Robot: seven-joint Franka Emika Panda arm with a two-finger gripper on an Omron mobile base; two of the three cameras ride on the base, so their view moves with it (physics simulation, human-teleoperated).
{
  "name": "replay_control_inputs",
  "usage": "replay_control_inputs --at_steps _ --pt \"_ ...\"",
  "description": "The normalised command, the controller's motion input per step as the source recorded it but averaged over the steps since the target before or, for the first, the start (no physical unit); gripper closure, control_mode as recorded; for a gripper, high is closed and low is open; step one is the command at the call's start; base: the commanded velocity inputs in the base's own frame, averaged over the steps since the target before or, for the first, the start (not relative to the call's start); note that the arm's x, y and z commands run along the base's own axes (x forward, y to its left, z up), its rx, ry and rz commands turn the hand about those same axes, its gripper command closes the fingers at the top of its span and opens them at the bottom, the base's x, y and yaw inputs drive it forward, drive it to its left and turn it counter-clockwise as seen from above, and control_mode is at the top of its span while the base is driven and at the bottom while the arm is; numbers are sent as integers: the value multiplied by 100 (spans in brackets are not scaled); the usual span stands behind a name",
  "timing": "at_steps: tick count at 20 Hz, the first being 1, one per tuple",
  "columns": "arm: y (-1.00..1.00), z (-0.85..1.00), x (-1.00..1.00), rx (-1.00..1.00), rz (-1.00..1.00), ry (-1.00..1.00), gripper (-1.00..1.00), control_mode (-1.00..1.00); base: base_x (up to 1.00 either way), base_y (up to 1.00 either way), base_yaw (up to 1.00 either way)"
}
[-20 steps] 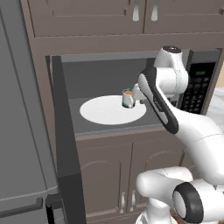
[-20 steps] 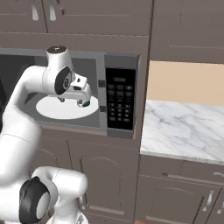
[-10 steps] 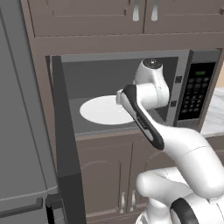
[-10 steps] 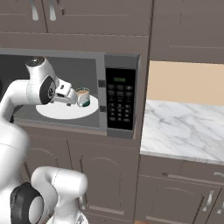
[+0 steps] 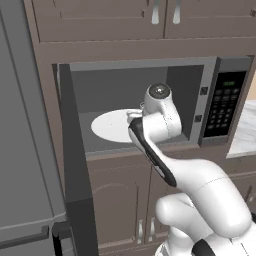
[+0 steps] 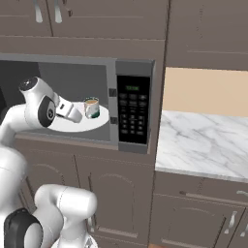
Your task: Pick the cup of tea, navigate to the dining table, and place it on the saucer.
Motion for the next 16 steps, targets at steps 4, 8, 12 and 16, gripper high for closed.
replay_control_inputs --at_steps 4,8,12,16 --pt "-26 0 19 0 -3 0 -100 -100 0 0 0" --pt "-33 0 31 0 0 0 -100 -100 0 0 0" --pt "-26 0 39 0 0 0 -100 -100 0 0 0" --pt "-8 -7 44 0 2 2 -100 -100 0 0 0"
